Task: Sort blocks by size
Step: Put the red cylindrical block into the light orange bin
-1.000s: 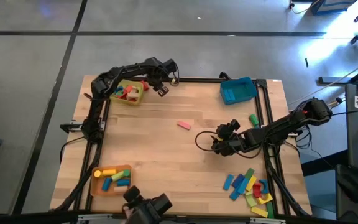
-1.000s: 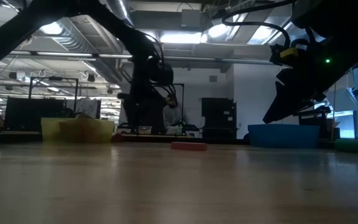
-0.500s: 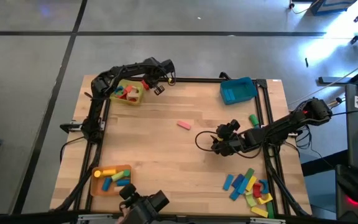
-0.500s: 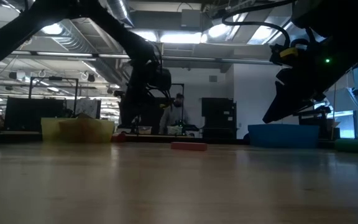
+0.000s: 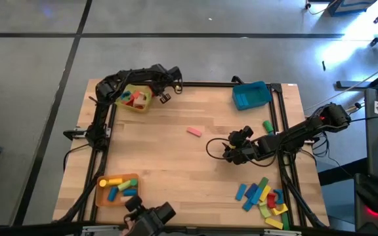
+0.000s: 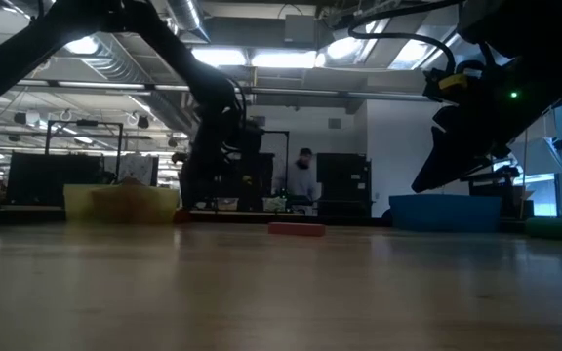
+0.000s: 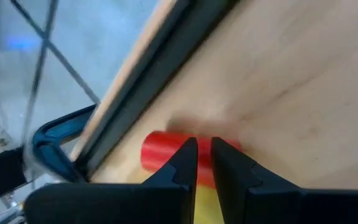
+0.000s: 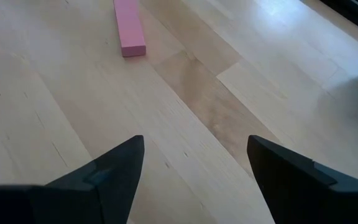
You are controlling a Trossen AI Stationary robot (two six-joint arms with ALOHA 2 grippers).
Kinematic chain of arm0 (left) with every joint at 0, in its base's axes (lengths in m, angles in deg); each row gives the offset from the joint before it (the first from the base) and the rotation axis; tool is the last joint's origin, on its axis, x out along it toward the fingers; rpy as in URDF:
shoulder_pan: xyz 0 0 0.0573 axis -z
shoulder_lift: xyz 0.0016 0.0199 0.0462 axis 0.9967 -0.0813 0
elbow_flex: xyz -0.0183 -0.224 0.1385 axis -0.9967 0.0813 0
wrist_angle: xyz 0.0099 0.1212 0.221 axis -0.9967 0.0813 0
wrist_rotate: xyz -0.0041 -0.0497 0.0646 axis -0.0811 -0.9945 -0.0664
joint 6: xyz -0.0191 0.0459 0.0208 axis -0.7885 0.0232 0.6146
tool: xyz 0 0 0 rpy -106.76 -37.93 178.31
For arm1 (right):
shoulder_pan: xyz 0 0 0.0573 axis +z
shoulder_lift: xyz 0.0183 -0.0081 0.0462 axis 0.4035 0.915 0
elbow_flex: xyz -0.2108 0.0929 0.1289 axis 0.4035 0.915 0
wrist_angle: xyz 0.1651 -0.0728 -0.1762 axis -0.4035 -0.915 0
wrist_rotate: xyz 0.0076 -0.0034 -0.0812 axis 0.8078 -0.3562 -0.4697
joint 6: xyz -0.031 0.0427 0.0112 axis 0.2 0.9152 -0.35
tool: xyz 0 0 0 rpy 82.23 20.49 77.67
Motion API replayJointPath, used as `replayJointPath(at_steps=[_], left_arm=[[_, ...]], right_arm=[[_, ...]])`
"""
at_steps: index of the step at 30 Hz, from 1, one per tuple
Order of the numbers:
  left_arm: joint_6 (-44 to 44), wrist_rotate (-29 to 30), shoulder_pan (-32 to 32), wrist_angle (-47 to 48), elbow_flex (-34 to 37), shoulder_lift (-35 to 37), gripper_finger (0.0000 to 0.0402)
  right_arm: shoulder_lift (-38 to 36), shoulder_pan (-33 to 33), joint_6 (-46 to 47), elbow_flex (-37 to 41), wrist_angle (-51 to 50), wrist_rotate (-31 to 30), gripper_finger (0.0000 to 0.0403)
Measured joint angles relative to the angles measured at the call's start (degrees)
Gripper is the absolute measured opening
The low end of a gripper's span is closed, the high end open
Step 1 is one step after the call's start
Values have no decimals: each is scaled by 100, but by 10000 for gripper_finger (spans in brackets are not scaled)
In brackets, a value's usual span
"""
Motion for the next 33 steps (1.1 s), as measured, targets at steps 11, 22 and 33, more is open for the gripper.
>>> replayJointPath(at_steps=[11,22,33], left_arm=[[37,-849,240,473,41,0,33],[45,-893,719,642,-13,289,33],[63,-1343,535,545,-96,549,52]], right_arm=[[0,1,-2,0,-2,0,289],[0,-1,-2,0,-3,0,289],[0,1,-2,0,0,2,289]])
